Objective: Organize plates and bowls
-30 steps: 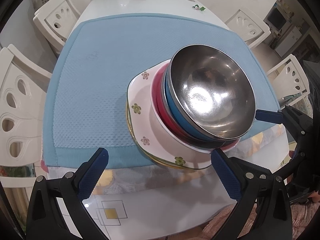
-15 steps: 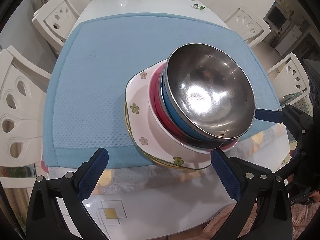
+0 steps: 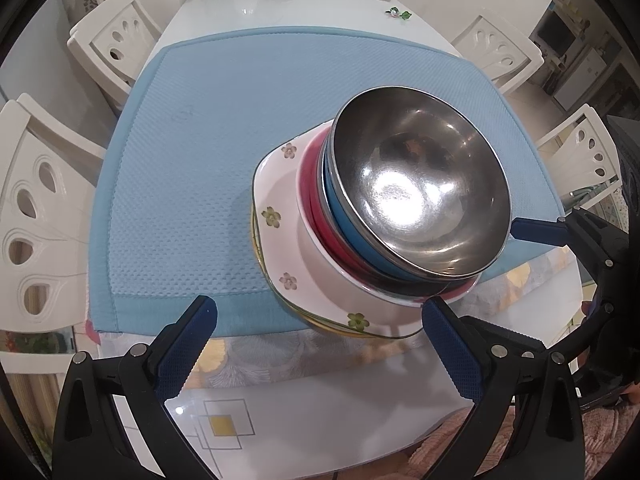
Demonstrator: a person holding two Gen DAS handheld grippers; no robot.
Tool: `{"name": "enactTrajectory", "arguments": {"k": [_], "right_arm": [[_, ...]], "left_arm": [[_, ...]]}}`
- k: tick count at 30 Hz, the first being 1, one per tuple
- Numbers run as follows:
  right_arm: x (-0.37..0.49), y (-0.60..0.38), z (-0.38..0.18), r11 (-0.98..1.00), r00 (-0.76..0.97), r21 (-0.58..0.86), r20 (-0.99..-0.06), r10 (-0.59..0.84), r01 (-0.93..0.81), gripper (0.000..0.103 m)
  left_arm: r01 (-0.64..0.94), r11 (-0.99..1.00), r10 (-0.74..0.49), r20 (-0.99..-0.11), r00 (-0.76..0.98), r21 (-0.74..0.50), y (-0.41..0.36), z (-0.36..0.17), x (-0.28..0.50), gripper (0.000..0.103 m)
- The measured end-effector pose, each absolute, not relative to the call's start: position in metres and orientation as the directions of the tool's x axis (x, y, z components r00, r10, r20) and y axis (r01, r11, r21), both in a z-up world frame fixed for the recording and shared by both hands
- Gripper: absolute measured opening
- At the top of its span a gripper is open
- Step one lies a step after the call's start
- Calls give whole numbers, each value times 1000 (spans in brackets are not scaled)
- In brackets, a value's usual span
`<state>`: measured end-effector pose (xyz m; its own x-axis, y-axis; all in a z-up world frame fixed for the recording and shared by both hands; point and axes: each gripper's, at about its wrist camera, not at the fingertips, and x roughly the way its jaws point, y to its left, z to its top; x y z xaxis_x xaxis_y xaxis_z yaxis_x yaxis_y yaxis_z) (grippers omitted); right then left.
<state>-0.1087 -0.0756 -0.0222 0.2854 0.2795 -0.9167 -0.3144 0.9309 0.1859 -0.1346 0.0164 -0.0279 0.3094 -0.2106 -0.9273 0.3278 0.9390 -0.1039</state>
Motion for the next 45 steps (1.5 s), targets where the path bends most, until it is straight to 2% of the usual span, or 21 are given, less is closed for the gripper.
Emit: {"name": "enactTrajectory", "arguments": {"k": [24, 45], "right_arm": [[-113, -76, -27, 926, 265, 190, -922, 282, -327, 103], [-117, -101, -30, 870, 241, 202, -911, 336, -450, 103]], "left_arm": [[276, 953, -211, -928, 307, -126, 19, -30, -137, 103], [116, 985, -158, -920, 358, -124, 6, -24, -153, 103]]}}
